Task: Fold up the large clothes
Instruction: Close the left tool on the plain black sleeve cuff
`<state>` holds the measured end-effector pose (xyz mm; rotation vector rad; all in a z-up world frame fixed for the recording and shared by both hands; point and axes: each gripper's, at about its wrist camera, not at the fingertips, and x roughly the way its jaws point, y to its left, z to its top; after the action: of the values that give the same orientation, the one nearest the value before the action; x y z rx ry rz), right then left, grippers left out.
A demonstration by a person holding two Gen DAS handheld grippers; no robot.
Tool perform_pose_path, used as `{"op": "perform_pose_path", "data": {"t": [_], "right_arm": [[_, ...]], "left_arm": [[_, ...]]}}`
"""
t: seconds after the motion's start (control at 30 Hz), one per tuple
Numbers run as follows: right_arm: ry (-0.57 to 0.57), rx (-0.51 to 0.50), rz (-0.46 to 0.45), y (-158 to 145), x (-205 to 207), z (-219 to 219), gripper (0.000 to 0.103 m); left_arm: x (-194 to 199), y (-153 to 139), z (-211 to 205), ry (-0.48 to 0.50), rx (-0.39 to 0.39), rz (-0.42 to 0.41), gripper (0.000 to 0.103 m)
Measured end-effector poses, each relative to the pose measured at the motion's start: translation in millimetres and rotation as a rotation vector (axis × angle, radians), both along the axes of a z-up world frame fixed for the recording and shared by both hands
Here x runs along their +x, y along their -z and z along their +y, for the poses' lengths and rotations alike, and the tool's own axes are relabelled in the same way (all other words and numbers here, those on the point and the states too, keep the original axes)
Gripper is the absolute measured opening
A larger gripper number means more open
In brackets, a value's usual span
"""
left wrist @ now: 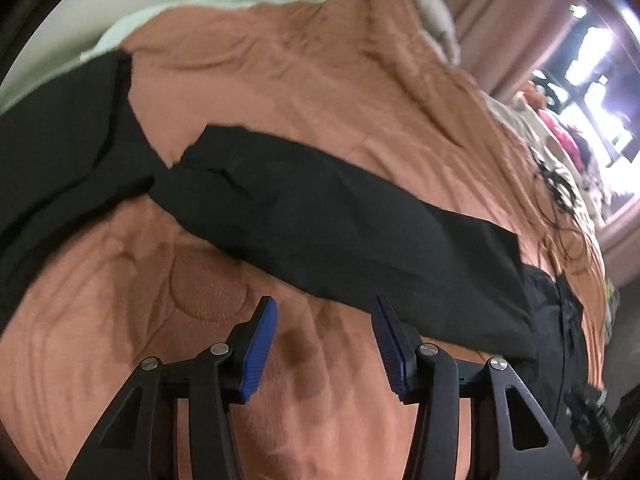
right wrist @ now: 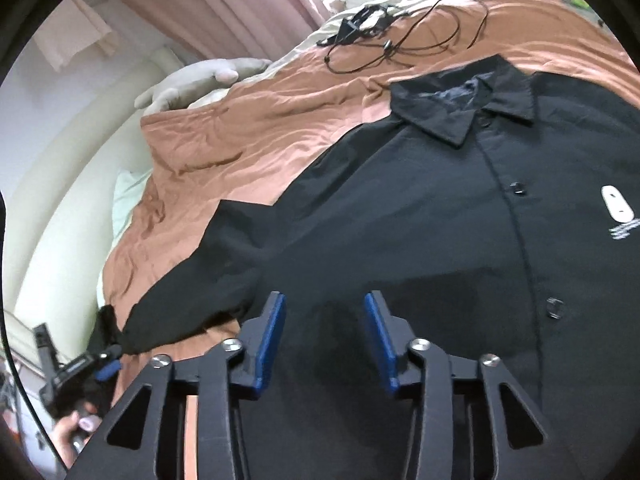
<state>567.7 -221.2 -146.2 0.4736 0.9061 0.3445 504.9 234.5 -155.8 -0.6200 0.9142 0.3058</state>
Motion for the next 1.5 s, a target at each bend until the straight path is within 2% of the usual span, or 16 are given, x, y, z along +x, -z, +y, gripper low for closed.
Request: {"op": "perform_pose_path", "data": {"t": [0.17, 0.23, 0.33, 0.4, 0.47, 0.5, 0.77, 0.87, 0.97, 1.07, 1.13, 1.27, 1.33, 1.37, 1.43, 1.5], "right_arm": [[-0.015, 0.030, 0.022, 8, 15, 8, 0.024], [-0.021, 0.053, 0.021, 10, 20, 11, 0.015], [-0.034, 0.087, 0.015, 11, 27, 18, 0.013], [-0.033, 0.109, 0.016, 12, 32, 22, 0.010], [-0.029, 0.144, 0.028, 16, 39, 26, 0.010], [-0.028, 0.156, 0.041, 20, 42, 30, 0.009], [-0.083, 0.137, 0.159, 62, 61, 65, 0.009], [-0.098, 0.209, 0.172, 54, 58, 59, 0.009], [-0.091, 0.225, 0.125, 34, 47, 45, 0.009], [-0.068, 0.231, 0.090, 13, 29, 24, 0.014], [-0.044, 0.223, 0.068, 1, 13, 7, 0.027], [0.002, 0.262, 0.060, -24, -15, -38, 0.035], [0.056, 0.250, 0.020, -37, -36, -63, 0.053], [0.082, 0.231, 0.005, -40, -45, -70, 0.056], [0.117, 0.210, -0.013, -44, -61, -90, 0.058], [0.138, 0.247, 0.007, -40, -74, -111, 0.058]], "left_arm": [[16, 20, 13, -0.058, -0.049, 0.049, 0.051], [24, 28, 17, -0.078, -0.064, 0.073, 0.051], [34, 32, 23, -0.124, -0.041, 0.067, 0.048], [38, 32, 22, -0.160, 0.022, 0.101, 0.022], [39, 28, 22, -0.167, 0.056, 0.101, 0.007], [38, 24, 22, -0.164, 0.058, 0.081, 0.004], [20, -54, 10, -0.124, 0.136, -0.132, 0.002], [23, -98, -8, -0.082, 0.171, -0.211, 0.001], [21, -137, -36, -0.007, 0.214, -0.285, 0.001], [19, -173, -65, 0.061, 0.234, -0.352, 0.001], [18, -195, -88, 0.108, 0.248, -0.393, 0.001], [28, -225, -131, 0.218, 0.211, -0.442, 0.001], [32, -236, -155, 0.266, 0.218, -0.458, 0.001], [34, -241, -168, 0.286, 0.227, -0.464, 0.001], [38, -251, -193, 0.330, 0.223, -0.482, 0.001], [43, -257, -214, 0.364, 0.214, -0.491, 0.001]]}}
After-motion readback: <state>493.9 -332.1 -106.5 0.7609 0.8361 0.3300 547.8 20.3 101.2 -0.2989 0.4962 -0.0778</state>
